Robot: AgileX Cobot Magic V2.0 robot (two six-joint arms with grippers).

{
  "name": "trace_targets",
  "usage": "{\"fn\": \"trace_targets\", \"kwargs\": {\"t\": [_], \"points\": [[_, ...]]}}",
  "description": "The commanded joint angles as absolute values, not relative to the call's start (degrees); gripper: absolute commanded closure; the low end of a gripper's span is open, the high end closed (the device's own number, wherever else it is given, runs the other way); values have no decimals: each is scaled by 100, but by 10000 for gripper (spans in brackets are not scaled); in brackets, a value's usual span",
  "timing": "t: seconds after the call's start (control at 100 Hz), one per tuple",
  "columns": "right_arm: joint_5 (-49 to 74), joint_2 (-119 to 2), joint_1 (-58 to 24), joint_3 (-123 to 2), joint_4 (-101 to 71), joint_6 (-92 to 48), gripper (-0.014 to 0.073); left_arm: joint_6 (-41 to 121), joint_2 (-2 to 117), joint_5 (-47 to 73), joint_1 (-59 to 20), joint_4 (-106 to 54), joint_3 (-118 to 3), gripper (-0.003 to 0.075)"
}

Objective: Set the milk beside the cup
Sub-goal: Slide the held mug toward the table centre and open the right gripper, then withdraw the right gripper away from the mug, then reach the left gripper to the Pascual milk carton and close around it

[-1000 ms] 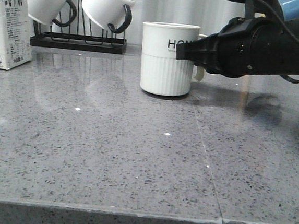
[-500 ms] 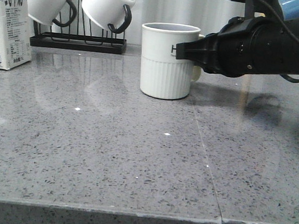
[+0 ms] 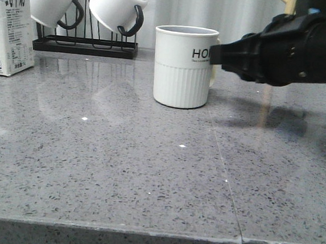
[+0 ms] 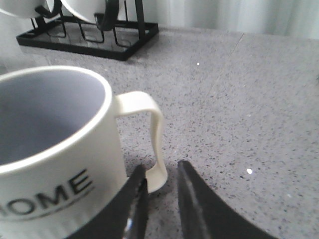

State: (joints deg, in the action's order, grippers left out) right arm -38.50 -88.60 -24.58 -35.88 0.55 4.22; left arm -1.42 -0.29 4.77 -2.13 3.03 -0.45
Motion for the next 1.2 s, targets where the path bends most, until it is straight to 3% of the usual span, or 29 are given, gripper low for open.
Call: {"fn": "trace_targets", "kwargs": {"t": [0.0,0.16,0.37,0.88,1.19], "points": [[-4272,-8279,-2459,-3486,121,383,410,-204,-202,0,-199,294,302,741],[-3845,-7316,-2459,-2935,121,383,455,-204,-202,0,-199,294,302,741],[-2629,-5890,-2459,-2367,121,389,665,-204,-202,0,-199,294,302,741],[681,-2729,-2459,-2051,121,394,660,-204,-202,0,-199,325,302,741],[1458,-1813,-2459,-1965,121,394,660,-204,-202,-468,-199,325,290,741]]}}
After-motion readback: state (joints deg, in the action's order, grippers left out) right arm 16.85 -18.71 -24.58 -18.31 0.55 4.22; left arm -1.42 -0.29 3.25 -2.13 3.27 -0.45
